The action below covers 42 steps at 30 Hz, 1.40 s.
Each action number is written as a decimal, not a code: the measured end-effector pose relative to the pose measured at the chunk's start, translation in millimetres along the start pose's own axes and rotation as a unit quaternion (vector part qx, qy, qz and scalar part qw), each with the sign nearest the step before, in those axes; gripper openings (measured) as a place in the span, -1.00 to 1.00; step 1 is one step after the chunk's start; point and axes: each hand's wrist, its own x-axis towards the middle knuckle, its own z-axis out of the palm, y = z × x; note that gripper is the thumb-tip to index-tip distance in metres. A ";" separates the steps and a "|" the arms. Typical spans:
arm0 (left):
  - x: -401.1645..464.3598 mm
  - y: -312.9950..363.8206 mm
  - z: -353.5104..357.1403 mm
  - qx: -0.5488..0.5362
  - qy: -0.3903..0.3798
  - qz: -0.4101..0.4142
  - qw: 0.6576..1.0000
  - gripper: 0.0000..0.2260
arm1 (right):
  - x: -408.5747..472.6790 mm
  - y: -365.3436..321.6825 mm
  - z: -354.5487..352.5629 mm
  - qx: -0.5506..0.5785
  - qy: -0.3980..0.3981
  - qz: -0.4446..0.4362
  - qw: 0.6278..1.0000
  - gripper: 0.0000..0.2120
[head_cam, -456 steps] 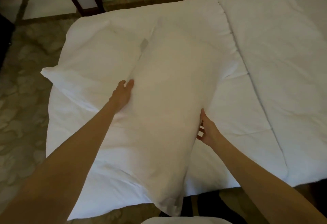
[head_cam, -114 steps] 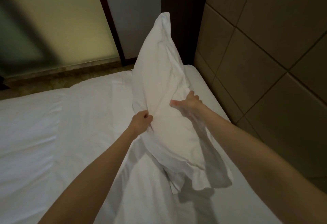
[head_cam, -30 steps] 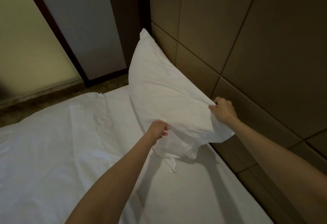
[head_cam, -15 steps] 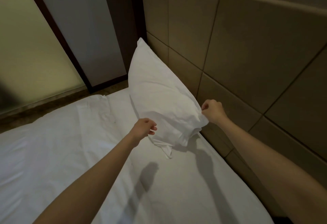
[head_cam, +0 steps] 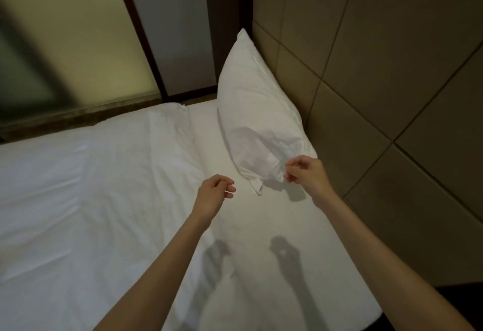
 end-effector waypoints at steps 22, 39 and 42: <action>-221.4 -218.6 -231.7 -0.111 0.168 -0.093 0.975 -0.74 | -258.4 57.9 239.8 -0.025 -0.160 0.087 0.983 -0.87; -297.3 -302.3 -307.6 -0.170 0.288 -0.184 0.924 -0.74 | -319.5 92.1 335.2 -0.058 -0.247 0.127 0.959 -0.87; -300.3 -312.9 -333.5 -0.173 0.304 -0.188 0.918 -0.74 | -328.8 95.7 360.7 -0.069 -0.262 0.140 0.952 -0.89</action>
